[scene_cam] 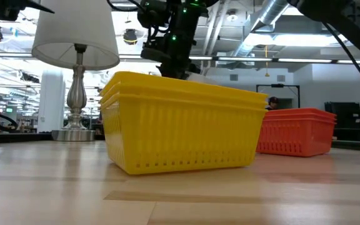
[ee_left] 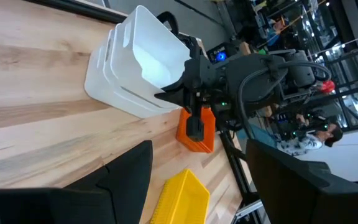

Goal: Stack baskets by color
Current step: Stack the bottom white bin on the top white bins, then return to Home Position

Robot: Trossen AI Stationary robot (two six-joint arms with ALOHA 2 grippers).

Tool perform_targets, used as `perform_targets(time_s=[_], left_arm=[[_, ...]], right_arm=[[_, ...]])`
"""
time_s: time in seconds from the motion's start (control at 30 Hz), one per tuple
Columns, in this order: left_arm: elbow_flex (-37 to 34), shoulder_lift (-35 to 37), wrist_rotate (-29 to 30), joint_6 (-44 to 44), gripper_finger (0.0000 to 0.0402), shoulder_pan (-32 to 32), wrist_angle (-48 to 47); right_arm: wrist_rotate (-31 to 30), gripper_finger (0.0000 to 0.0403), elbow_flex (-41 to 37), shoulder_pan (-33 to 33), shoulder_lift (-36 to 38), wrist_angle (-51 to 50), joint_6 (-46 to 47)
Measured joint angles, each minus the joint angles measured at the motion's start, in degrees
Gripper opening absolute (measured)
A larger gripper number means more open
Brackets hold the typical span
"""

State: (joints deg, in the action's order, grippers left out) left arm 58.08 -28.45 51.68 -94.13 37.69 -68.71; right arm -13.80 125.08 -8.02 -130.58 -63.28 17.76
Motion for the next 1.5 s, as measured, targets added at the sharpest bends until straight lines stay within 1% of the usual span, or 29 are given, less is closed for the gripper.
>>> perform_targets(time_s=[0.2, 0.33, 0.47, 0.57, 0.63, 0.73, 0.8, 0.9, 1.0, 1.17, 1.23, 1.3, 1.37, 1.43, 1.5], left_arm=[[0.0, 0.0, 0.0, 0.0, 0.0247, 0.0, 0.0], [0.0, 0.0, 0.0, -0.1, 0.0247, 0.0, 0.0], [0.0, 0.0, 0.0, -0.2, 0.0247, 0.0, 0.0], [0.0, 0.0, 0.0, 0.0, 0.0247, 0.0, 0.0], [0.0, 0.0, 0.0, 0.5, 0.0247, 0.0, 0.0], [0.0, 0.0, 0.0, 1.6, 0.0247, 0.0, 0.0], [0.0, 0.0, -0.1, 2.5, 0.0247, 0.0, 0.0], [0.0, 0.0, -1.3, 2.8, 0.0247, 0.0, 0.0], [0.0, 0.0, -4.2, 2.9, 0.0247, 0.0, 0.0], [0.0, 0.0, -11.4, 2.1, 0.0247, 0.0, 0.0], [0.0, 0.0, -13.1, 1.9, 0.0247, 0.0, 0.0], [0.0, 0.0, -11.0, 0.1, 0.0247, 0.0, 0.0], [0.0, 0.0, -5.8, 1.2, 0.0247, 0.0, 0.1], [0.0, 0.0, -2.8, 8.1, 0.0247, 0.0, 0.6], [0.0, 0.7, -2.0, 17.4, 0.0247, 0.0, 2.0]], right_arm=[[1.9, 0.0011, 0.0, -0.4, 0.0, 0.9, 0.3], [1.9, 0.0028, 0.0, -0.4, 0.0, 1.3, 0.6], [2.0, 0.0065, 0.0, -0.4, 0.0, 1.1, 0.8], [2.0, 0.0101, 0.0, -0.5, 0.0, 1.1, 0.4], [3.4, 0.0128, 0.0, -0.7, 0.1, 0.6, -0.7], [4.4, 0.0163, 0.0, -1.0, 1.4, -0.2, -1.1], [5.0, 0.0182, 0.2, -1.3, 3.5, -1.6, -1.2], [5.0, 0.0202, 0.3, -1.6, 8.7, -2.8, -1.5], [5.0, 0.0214, 0.3, -1.2, 15.5, -4.5, -1.7], [4.9, 0.0219, 0.3, 1.5, 28.6, -8.1, -5.8], [4.8, 0.0219, 0.3, 3.6, 34.2, -10.6, -8.4], [4.1, 0.0219, 0.3, 6.1, 39.9, -13.2, -10.4], [1.0, 0.0219, 0.3, 9.3, 45.7, -17.1, -10.6], [-2.9, 0.0219, 0.4, 12.8, 51.1, -22.5, -8.4], [-8.6, 0.0219, -0.2, 16.9, 55.6, -25.6, -3.3]])
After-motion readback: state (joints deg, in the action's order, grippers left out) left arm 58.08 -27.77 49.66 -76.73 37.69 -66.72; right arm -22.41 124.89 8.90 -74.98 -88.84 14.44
